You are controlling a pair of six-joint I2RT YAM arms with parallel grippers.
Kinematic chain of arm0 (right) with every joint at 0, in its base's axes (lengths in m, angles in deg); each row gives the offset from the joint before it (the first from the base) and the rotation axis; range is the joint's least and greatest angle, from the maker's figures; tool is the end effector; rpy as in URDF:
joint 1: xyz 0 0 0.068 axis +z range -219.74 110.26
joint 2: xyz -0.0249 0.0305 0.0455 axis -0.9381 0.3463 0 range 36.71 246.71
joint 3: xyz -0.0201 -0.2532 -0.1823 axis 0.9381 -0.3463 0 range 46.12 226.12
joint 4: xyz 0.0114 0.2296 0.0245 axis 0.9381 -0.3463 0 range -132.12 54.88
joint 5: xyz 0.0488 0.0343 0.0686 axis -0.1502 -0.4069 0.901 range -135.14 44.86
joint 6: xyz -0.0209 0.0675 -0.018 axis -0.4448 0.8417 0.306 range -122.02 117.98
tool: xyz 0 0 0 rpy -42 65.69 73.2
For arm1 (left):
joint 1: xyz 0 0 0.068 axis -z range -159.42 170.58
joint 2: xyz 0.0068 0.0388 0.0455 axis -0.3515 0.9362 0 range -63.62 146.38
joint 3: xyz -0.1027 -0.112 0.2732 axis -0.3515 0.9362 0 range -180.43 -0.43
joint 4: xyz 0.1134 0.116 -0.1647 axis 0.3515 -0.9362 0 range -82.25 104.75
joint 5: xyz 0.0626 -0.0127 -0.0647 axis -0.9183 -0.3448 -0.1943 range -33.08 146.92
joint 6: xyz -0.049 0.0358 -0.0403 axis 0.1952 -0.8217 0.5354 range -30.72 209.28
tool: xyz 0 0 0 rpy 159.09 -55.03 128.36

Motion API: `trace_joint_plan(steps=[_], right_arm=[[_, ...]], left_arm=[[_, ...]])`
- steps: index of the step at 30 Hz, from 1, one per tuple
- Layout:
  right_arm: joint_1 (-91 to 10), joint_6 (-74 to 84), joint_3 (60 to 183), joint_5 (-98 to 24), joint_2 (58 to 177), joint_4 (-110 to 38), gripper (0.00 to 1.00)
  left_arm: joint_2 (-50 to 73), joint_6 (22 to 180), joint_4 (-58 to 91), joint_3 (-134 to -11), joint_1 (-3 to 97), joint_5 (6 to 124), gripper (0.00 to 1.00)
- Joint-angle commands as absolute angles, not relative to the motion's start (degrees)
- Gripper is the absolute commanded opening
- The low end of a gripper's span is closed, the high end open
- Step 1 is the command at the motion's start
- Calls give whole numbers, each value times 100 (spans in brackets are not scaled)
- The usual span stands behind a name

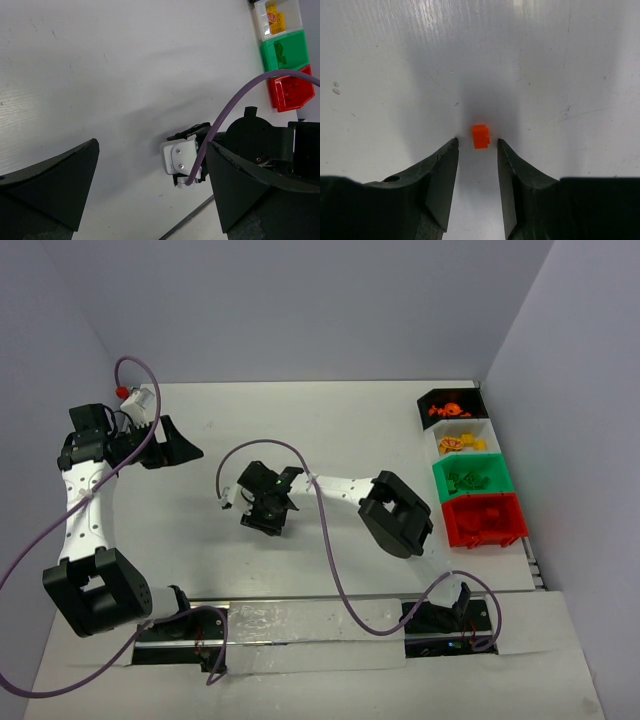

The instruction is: Sort the legos into containers by color

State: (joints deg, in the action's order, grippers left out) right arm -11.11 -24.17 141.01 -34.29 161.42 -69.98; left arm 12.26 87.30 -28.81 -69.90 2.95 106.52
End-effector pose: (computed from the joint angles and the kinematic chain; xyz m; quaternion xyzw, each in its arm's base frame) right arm 0.2322 0.4028 0.1900 -0.6452 0.7264 0.1558 0.1783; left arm 0.2391 0.0276 0.3585 0.0262 0.8645 -0.3354 0.3733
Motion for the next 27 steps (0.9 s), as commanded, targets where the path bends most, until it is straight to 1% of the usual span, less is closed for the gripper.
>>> trace_joint_plan(steps=[1, 2, 3, 4, 8, 12, 18, 23, 27], right_arm=[[-1076, -2398, 14332, -3292, 16328, -6913, 42], [-1076, -2391, 14334, -3293, 16346, -6913, 41], [-1076, -2400, 14341, -3301, 16362, -6913, 37], [-1076, -2408, 14341, -3301, 16371, -6913, 37], [-1076, -2422, 14293, -3314, 16367, -6909, 26], [-1076, -2434, 14229, -3347, 16344, -6887, 19], [-1097, -2420, 14049, -3469, 16136, -6835, 1], [-1374, -2279, 13824, -3403, 15556, -6843, 0], [-2179, -2079, 13710, -3036, 14848, -6970, 0]], left_arm=[[1188, 8656, -2876, -7197, 265, 10789, 98], [1188, 8654, -2879, -7197, 264, 10789, 98], [1188, 8638, -2910, -7197, 256, 10781, 98], [1188, 8629, -2911, -7198, 257, 10779, 98], [1192, 8621, -2902, -7197, 256, 10741, 98], [1221, 8638, -2885, -7197, 256, 10697, 98], [1225, 8628, -2876, -7215, 265, 10654, 97], [1192, 8516, -2893, -7215, 265, 10596, 99], [1136, 8499, -2795, -7190, 305, 10501, 99]])
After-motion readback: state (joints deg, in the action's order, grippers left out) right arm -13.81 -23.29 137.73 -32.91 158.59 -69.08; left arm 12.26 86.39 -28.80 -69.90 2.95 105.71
